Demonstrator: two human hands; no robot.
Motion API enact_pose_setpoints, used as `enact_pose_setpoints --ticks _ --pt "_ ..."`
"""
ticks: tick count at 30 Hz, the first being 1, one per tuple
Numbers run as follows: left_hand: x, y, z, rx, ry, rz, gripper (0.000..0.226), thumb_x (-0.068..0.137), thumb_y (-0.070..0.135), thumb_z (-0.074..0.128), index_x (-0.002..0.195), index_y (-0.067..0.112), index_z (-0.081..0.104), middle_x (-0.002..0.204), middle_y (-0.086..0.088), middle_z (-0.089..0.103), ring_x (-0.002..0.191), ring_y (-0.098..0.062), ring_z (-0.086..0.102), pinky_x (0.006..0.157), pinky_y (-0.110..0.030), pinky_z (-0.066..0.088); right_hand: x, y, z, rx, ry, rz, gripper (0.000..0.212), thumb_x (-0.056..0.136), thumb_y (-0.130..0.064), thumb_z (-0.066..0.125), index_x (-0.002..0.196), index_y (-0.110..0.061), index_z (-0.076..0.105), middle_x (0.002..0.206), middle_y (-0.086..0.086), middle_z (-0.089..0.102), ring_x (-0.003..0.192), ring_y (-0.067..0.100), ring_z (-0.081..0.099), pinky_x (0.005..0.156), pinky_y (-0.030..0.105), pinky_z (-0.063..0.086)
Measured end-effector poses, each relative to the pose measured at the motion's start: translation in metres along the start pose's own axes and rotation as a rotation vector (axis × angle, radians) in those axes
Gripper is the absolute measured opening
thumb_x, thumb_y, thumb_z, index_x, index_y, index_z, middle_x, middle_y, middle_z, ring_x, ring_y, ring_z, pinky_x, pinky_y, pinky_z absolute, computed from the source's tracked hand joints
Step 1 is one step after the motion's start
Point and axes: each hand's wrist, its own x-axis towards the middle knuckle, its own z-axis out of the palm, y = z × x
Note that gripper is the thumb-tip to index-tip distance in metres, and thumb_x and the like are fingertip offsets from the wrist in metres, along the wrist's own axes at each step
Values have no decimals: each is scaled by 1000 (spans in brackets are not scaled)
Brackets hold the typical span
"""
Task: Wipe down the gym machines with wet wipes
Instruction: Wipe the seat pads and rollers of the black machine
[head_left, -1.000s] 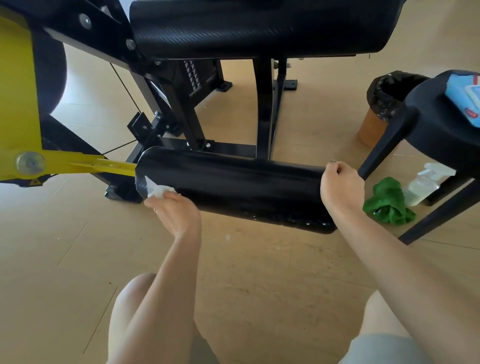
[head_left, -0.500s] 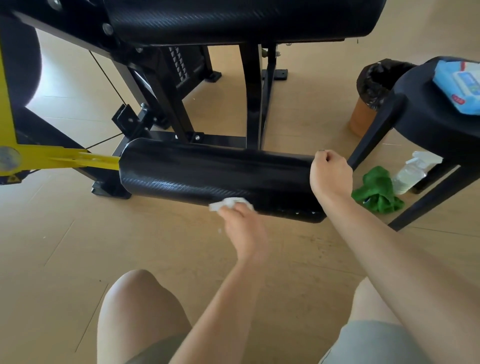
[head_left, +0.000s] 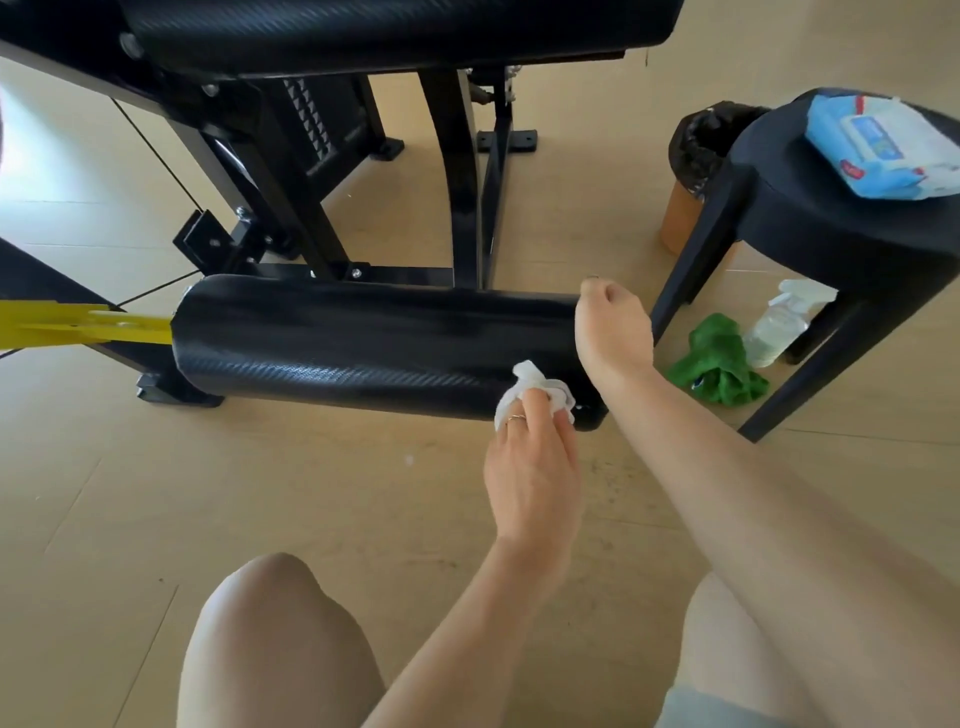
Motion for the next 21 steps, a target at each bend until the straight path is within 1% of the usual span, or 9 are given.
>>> enact_pose_setpoints --ticks 3,5,7,9,11,13,15,19,21 --pt "13 -24 -11 122 41 186 17 99 20 43 81 19 40 70 2 55 60 -15 41 57 -29 30 6 0 -10 127 -218 63 38 102 -49 39 109 -16 58 97 -4 60 95 15 57 91 35 41" --pt "30 -39 -25 160 110 163 16 99 23 36 84 20 39 73 2 51 63 -16 43 59 -32 32 14 9 -18 162 -316 87 56 95 -64 39 133 -26 57 129 -3 61 123 19 55 110 43 37" --pt "43 -47 -30 193 246 135 11 101 21 41 94 15 45 81 -1 53 69 -20 48 61 -35 40 17 27 -20 214 -331 55 55 97 -68 38 140 -38 54 140 -6 56 132 18 48 113 43 34" --pt "49 -42 -21 265 313 180 5 99 15 49 101 11 47 90 -7 58 75 -24 50 65 -36 42 16 42 -17 331 -321 51 47 101 -66 36 139 -48 55 136 -5 59 127 19 53 111 41 39" --pt "40 -27 -6 344 319 357 13 90 6 57 93 10 46 86 -10 59 71 -25 51 63 -32 34 13 45 -14 388 -302 52 42 105 -61 32 135 -49 60 123 -6 64 114 15 60 103 34 47" --pt "30 -10 8 341 278 542 16 86 3 58 88 12 44 80 -10 58 67 -25 50 64 -30 27 11 48 -20 409 -308 62 40 107 -55 32 116 -43 69 97 -10 68 84 0 67 77 16 53" --pt "21 -3 20 356 270 679 20 85 -1 58 93 12 44 83 -8 58 69 -24 50 64 -30 27 7 48 -23 406 -337 58 34 106 -53 40 92 -36 66 76 -14 61 55 -9 61 55 8 46" --pt "32 -22 10 460 252 957 23 85 -3 57 103 10 50 91 -8 59 71 -24 50 64 -33 33 7 53 -23 549 -384 195 35 96 -59 59 88 -25 63 81 -8 61 80 8 62 72 23 47" --pt "47 -40 -10 502 257 888 20 83 -2 55 96 10 46 84 -11 55 67 -29 50 61 -38 35 8 54 -21 504 -371 203 41 97 -63 54 101 -24 66 88 -6 61 82 11 57 78 29 45"
